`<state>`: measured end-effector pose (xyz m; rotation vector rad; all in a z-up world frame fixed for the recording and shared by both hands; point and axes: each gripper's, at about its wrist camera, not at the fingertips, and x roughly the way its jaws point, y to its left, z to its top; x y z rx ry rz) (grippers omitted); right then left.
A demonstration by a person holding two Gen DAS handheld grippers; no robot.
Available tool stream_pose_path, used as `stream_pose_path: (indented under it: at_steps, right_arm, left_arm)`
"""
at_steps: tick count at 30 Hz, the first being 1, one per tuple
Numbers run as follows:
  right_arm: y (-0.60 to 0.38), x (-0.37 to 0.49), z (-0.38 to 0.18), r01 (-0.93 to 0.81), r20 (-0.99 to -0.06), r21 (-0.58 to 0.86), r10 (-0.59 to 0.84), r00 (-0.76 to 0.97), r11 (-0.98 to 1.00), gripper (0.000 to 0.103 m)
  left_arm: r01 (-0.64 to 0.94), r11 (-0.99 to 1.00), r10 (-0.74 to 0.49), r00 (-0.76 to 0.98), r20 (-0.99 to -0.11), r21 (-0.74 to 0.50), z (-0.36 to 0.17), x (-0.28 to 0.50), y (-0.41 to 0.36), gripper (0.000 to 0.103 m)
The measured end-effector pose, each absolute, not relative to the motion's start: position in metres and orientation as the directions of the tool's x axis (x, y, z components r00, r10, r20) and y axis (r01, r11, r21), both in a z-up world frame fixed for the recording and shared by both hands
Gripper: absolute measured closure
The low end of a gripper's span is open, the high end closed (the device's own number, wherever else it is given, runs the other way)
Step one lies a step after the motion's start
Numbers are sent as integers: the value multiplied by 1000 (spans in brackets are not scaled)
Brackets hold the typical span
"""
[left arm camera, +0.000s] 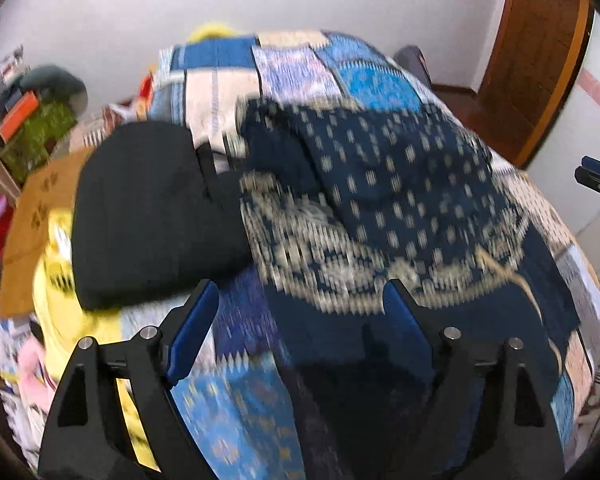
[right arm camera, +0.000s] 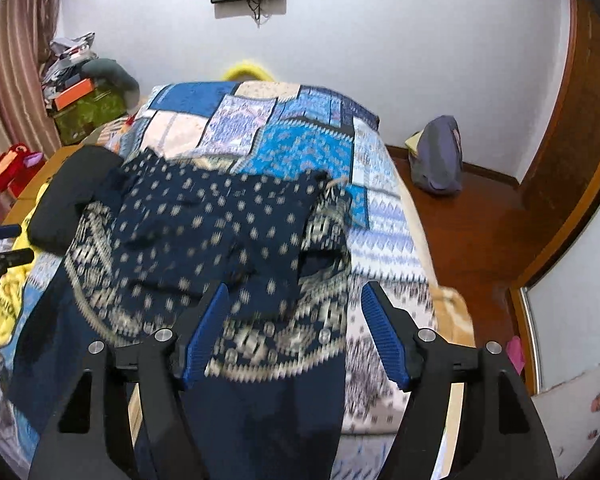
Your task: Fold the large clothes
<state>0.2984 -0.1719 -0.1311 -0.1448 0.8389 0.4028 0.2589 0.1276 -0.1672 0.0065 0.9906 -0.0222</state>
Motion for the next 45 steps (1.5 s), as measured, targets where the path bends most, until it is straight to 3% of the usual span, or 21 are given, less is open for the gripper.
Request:
stream_pose_path:
  at_steps: [10,19,24,27,29,30,33,35,41,45]
  right_arm:
    - [-206,267,-204,-344,-832,55,233,504,937,38]
    - [-228,268,-259,-275,-900,142,239,365,951,38]
    - [-223,274,-268,-265,-886,186,278,372,946,39]
    - [-217,279,-270,-267,-879,241,327,347,933,63]
    - [-213,282,-269,-265,-877,277,356,324,924,80]
    - [-210,283,-268,-273,-876,306,382,293,912,92]
    - [-202,285,-255,-307,-889,281,367,273,909,92]
    - [-195,287,-241,-346,-886,271,373,276,898,93]
    - [-175,304,-187,-442,-842,248,417,342,862,94]
    - [-157,331,-165,-476,-822,229,431,373,849,94]
  left_arm:
    - [43,983,-181,381,-906,-178,-228,212,122,19]
    - [-82,924,-321,368,-873,-374,-252,192,133,19]
    - [-110,907,-339,384,-859,-408,-252,189,134,21]
    - [-109,893,-363,401,-841,-437,-248,192,132,37]
    - [-76,888,-389,406,-827,-454,-242,193,126,58]
    - [-63,891,-388,408,-827,-449,-240,195,122,59]
    - [-31,890,-404,411,-817,-456,-232,198,118,72]
    - [-24,889,-407,419,-812,-458,-224,201,122,94]
    - [1,843,-467,502,-728,-539,-186,223,141,95]
    - [13,850,-446,552,-705,-527,-160,255,148,96]
